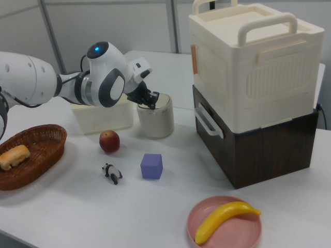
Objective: Close the trash can
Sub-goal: 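Press the gripper down on the lid to seat it shut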
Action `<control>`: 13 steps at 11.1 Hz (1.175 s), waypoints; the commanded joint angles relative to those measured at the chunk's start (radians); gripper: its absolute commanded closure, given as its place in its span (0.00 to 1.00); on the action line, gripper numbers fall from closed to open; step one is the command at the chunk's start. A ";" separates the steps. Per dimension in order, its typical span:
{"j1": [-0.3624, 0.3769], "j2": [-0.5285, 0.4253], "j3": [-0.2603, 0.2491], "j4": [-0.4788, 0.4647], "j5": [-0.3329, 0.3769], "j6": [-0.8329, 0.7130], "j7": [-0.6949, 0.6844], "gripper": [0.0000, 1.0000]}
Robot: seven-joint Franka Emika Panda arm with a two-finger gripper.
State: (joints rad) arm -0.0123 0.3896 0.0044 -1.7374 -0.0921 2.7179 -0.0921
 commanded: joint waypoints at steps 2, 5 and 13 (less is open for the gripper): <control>0.005 0.009 0.003 0.007 0.002 0.014 0.005 1.00; 0.003 0.003 0.003 0.021 0.003 0.014 0.005 1.00; 0.003 0.011 0.005 0.029 0.000 0.014 0.005 1.00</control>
State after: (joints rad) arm -0.0121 0.3912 0.0057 -1.7110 -0.0918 2.7179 -0.0915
